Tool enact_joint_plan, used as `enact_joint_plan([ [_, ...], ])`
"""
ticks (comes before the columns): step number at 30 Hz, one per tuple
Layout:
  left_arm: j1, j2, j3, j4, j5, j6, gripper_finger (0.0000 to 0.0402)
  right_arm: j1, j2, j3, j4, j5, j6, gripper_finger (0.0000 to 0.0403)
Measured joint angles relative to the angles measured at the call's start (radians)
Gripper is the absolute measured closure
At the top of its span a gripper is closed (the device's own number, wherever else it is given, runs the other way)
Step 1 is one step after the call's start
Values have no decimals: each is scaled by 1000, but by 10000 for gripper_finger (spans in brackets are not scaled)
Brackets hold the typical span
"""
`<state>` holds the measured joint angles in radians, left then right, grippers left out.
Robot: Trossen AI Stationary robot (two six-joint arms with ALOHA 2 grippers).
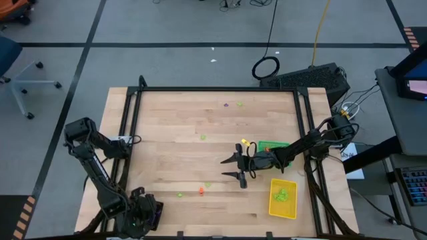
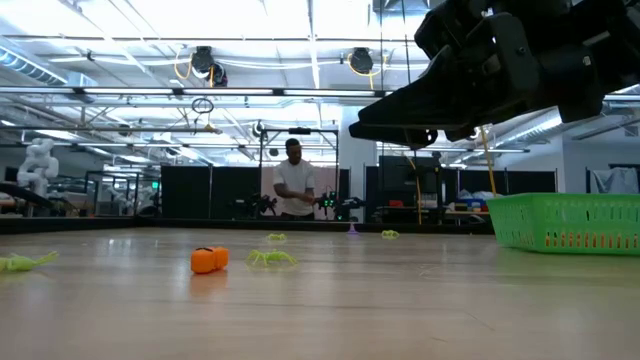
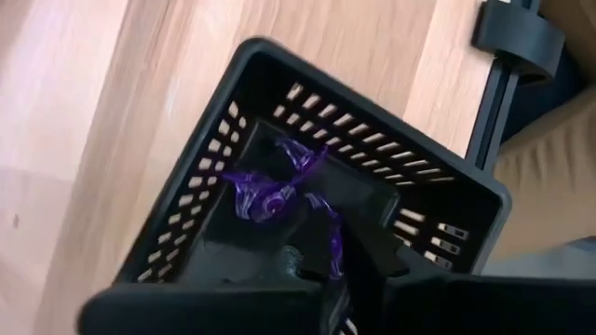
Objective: Sort Halloween decoration
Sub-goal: Put the purple witch hat toy into the black bin, then put the green spider toy into the yellow bin
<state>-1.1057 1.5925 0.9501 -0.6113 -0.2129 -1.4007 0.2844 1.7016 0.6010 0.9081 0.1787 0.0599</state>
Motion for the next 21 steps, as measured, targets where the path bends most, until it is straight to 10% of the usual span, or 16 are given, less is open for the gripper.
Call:
enact_joint_plan([
  [11,26,-17,0,-29,21,25,255,0,0,0,0,0,0,206],
  [21,80,-130,41,-32,-19,121,244,0,1,0,0,0,1,206],
])
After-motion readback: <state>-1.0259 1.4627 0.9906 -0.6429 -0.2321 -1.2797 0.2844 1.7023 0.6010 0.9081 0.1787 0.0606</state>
